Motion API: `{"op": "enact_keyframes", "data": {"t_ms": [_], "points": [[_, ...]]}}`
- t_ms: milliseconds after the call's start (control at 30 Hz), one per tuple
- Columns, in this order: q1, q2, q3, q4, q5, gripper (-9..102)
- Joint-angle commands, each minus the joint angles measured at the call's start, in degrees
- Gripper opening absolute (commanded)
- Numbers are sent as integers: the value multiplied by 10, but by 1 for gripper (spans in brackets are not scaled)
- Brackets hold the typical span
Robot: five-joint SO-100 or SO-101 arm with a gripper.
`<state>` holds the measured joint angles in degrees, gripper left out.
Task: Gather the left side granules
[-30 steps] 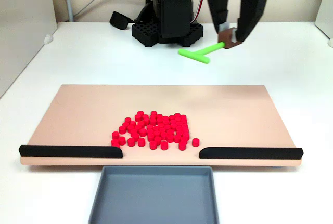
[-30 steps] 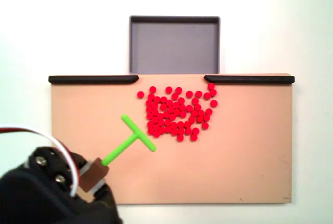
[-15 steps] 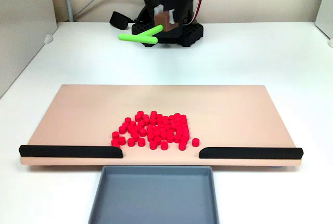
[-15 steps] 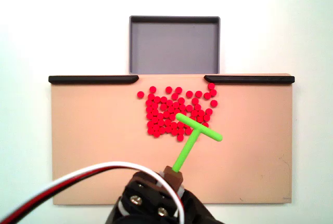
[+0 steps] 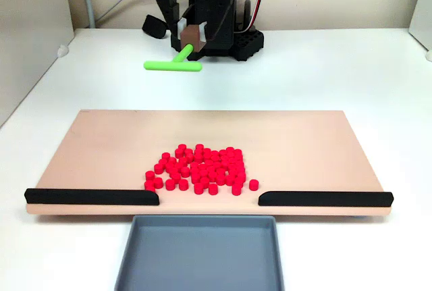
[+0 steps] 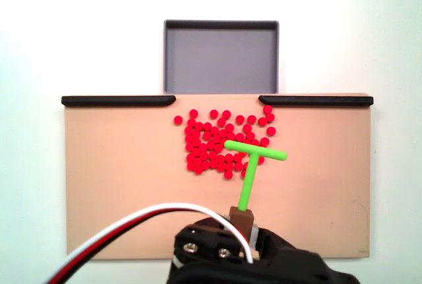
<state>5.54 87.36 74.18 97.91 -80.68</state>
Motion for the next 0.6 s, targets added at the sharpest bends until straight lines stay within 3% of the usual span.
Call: {"op": "enact_keyframes", "data": {"t_ms": [0,567], "points": [[7,-3,-3,-4,-27,0],[0,-25,-8,-4,-109,0]]}}
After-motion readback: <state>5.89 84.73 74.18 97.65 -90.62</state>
